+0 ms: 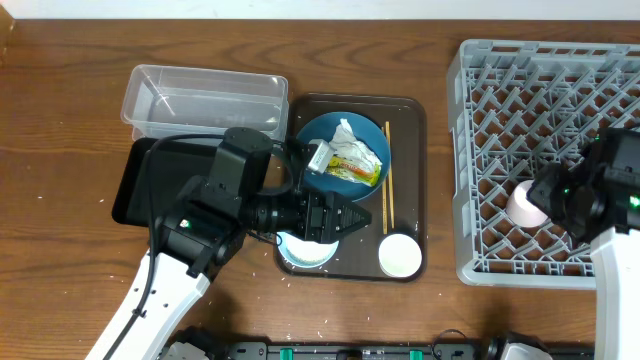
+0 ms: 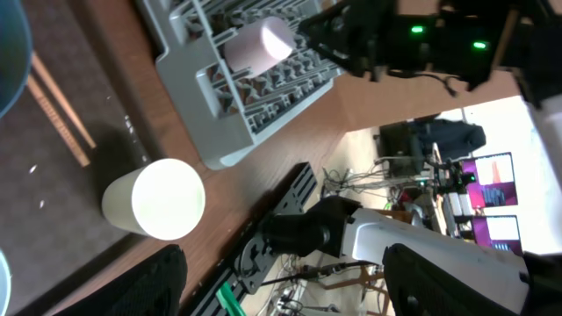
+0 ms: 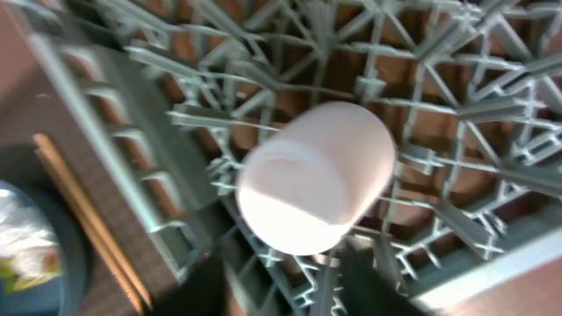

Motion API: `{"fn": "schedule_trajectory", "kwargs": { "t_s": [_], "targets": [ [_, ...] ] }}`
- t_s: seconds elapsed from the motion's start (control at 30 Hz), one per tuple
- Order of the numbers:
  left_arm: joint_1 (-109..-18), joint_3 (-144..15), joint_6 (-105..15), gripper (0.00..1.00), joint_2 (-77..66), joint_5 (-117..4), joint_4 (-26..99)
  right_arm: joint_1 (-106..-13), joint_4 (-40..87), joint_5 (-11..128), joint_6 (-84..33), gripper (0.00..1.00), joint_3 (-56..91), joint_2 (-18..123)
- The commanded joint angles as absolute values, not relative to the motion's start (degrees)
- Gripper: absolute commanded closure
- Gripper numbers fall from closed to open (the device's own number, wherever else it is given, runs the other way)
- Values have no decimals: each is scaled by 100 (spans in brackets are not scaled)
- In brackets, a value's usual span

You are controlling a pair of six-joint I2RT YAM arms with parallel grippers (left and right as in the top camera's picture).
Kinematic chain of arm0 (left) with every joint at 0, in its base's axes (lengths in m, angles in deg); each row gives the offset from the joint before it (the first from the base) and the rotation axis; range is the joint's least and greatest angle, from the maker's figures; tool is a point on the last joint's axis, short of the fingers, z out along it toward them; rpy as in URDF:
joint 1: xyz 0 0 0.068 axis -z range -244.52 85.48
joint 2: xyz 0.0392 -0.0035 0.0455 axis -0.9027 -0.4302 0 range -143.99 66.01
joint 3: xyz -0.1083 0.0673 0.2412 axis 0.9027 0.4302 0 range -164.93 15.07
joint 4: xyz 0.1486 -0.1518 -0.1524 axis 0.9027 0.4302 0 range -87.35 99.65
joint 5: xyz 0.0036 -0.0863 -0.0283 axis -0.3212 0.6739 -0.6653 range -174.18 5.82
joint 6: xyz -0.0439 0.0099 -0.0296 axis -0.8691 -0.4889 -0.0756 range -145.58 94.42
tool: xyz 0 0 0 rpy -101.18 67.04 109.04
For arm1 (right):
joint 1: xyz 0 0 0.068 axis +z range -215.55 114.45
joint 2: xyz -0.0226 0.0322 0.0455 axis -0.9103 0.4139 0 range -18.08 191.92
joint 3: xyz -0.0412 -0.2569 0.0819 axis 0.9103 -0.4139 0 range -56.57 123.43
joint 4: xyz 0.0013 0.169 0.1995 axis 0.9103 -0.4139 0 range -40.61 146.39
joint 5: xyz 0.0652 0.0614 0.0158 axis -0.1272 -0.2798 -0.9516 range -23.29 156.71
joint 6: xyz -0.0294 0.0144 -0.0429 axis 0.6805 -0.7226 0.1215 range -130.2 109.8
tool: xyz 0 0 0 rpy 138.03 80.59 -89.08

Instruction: Sort waste into correct bins and load items into the dishwasher rack

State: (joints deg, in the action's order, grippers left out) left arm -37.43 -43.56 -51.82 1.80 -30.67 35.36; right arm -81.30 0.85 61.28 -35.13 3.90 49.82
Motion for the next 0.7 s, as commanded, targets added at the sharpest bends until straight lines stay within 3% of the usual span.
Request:
{"fn": "schedule_trajectory", "kwargs": {
  "t_s": [0.0,0.13,0.27,0.33,0.43,0.5,0.67],
  "targets": [
    [-3550,-4442,-4911,25,174,-3753,3807,-8167,130,5457,-3349,43,602,4646],
    [-3129,-4442,-4828,25,172,-4870,4248,-8165,98,5276,-3351,46,665,4123],
    [-2691,-4442,-4832,25,170,-5504,4312,-8165,-243,5265,-3349,71,665,3787],
    [-2355,-4442,-4832,26,126,-6081,4314,-8165,-444,5245,-3301,76,665,3723],
    [-1745,-4442,-4834,26,-82,-7259,4301,-8165,-600,5197,-3284,51,665,3675],
    [-1367,-4442,-4845,26,-390,-7864,4242,-8165,-678,4950,-3281,43,665,3677],
    [-906,-4442,-5094,26,-1468,-8081,3717,-8161,-825,4124,-2822,34,665,3680]
  ]
}}
